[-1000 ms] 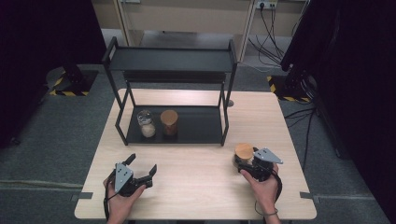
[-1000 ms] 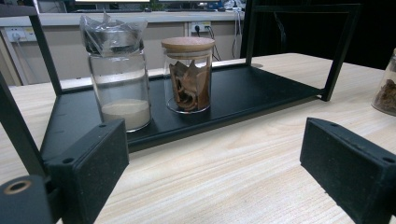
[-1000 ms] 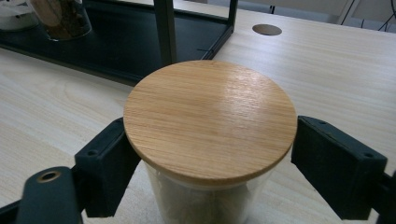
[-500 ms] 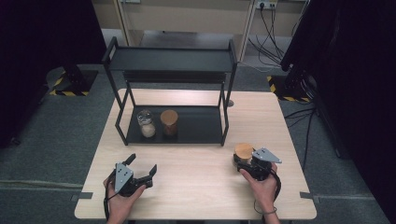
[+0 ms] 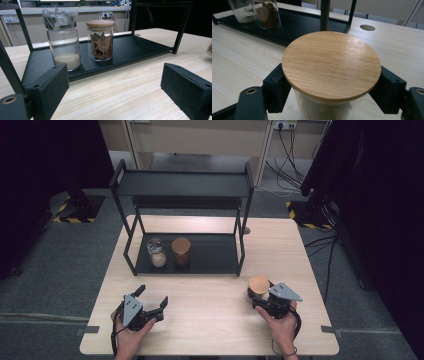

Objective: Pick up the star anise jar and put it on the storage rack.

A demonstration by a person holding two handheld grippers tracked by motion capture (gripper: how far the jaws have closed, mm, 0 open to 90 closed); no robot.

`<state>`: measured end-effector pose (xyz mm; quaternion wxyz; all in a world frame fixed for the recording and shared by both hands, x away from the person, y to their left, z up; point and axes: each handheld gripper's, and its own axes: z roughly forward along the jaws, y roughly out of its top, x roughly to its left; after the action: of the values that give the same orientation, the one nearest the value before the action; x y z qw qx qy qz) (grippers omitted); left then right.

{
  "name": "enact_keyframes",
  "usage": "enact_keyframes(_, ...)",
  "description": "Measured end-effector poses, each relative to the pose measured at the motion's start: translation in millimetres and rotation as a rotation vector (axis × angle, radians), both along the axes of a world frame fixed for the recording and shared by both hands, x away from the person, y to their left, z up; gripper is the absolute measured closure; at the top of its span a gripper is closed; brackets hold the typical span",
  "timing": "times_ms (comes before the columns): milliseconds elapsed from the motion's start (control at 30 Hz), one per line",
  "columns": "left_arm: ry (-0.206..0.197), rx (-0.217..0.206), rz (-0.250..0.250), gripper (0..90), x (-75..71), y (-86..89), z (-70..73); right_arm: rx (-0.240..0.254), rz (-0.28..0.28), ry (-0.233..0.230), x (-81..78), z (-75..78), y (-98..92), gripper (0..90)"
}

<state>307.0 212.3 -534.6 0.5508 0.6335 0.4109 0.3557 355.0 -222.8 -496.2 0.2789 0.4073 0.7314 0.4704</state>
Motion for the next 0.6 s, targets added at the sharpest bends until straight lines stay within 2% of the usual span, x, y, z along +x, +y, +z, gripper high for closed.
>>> enact_keyframes(300, 0.003, -0.006, 0.001, 7.4, 0.3, 0.5, 0.0, 0.018, 0.039, -0.021, -8.2, 6.5, 10.1, 25.7)
enact_keyframes(600, 0.002, -0.006, 0.000, 7.4, 0.2, 0.6, 0.0, 0.015, 0.081, -0.041, -9.8, 13.7, 29.4, 25.7)
